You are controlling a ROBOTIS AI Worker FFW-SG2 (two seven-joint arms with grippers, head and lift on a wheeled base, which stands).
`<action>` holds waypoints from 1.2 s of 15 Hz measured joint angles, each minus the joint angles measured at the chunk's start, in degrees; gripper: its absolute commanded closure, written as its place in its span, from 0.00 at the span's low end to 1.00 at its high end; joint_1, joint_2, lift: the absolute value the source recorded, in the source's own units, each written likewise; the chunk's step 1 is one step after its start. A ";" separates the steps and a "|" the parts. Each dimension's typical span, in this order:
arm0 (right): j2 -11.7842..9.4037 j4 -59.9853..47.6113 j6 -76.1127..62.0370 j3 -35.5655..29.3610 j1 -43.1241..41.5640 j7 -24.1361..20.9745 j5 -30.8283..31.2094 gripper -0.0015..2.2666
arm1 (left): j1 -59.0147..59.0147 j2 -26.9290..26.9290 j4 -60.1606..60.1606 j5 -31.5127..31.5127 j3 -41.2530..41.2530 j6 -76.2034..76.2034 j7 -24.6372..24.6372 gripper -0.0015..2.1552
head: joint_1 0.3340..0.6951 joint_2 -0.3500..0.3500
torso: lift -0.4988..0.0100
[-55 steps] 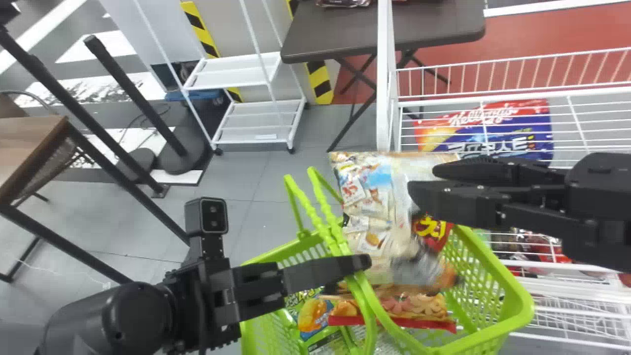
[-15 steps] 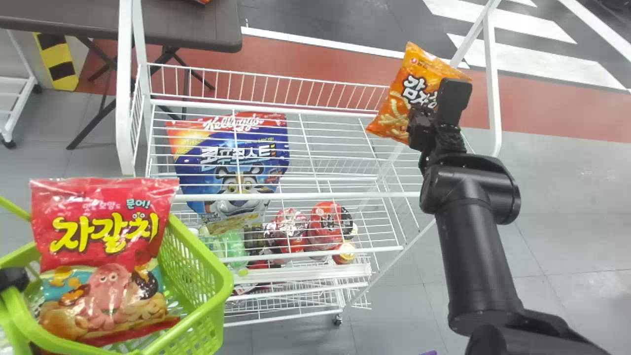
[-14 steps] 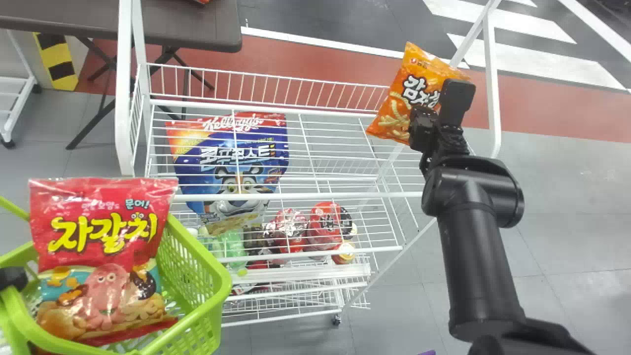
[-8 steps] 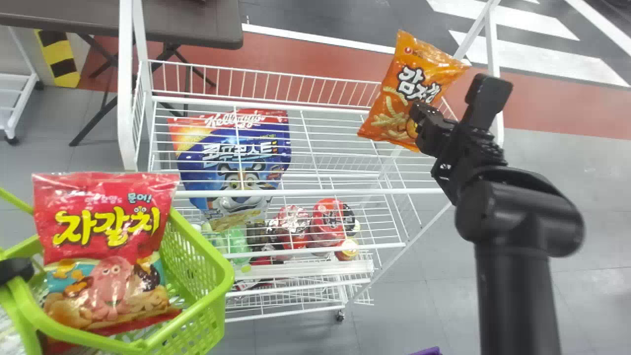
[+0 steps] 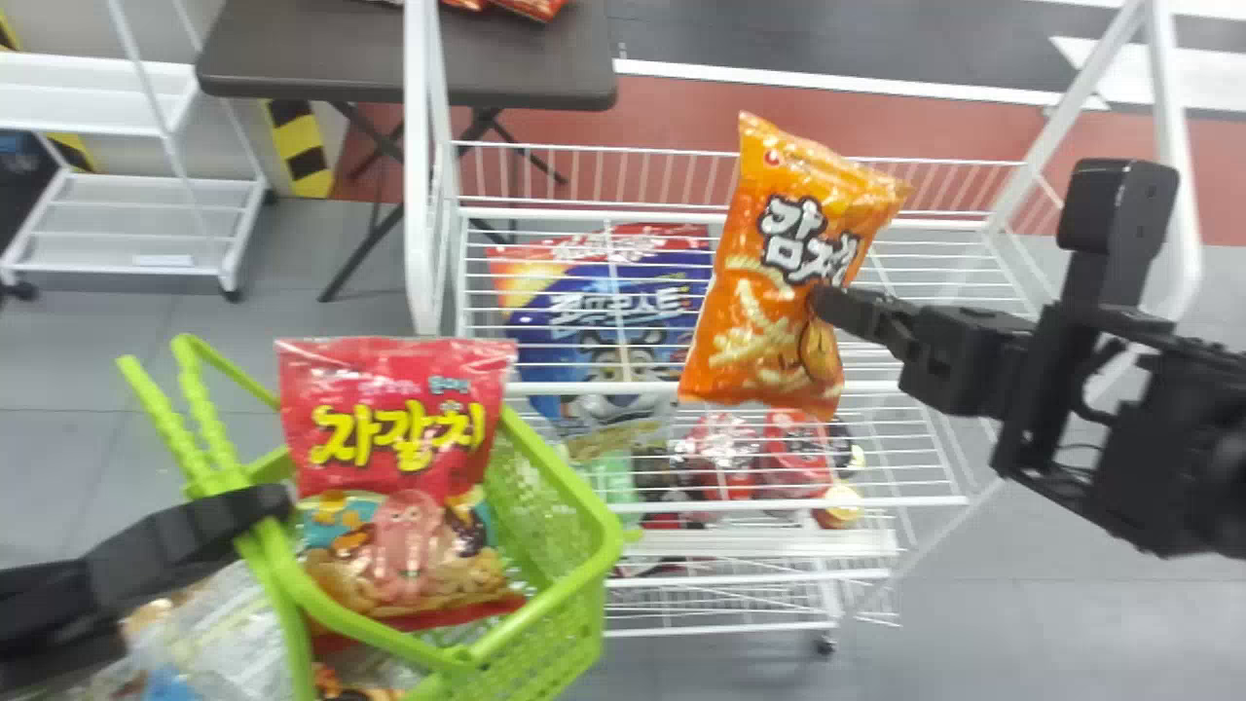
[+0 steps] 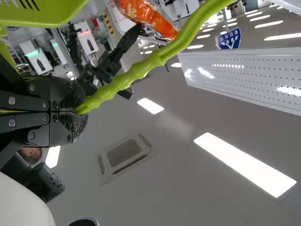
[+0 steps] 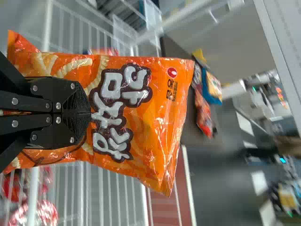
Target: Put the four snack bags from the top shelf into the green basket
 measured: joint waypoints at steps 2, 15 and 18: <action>1.58 -3.45 5.01 0.81 -0.87 -0.17 -5.41 0.99 | 0.00 0.04 -0.17 -0.01 -0.06 0.00 0.00 1.00 | 1.00 0.57 | 0.97; 8.05 0.13 10.61 24.91 -8.40 -4.31 -9.06 0.99 | 0.09 0.04 -0.11 0.01 0.02 -0.32 0.00 1.00 | 1.00 1.00 | 0.97; 8.04 2.45 11.80 27.41 -8.81 -4.56 -8.92 0.90 | 0.09 0.04 -0.11 0.06 0.05 -0.33 0.00 1.00 | 1.00 1.00 | 0.97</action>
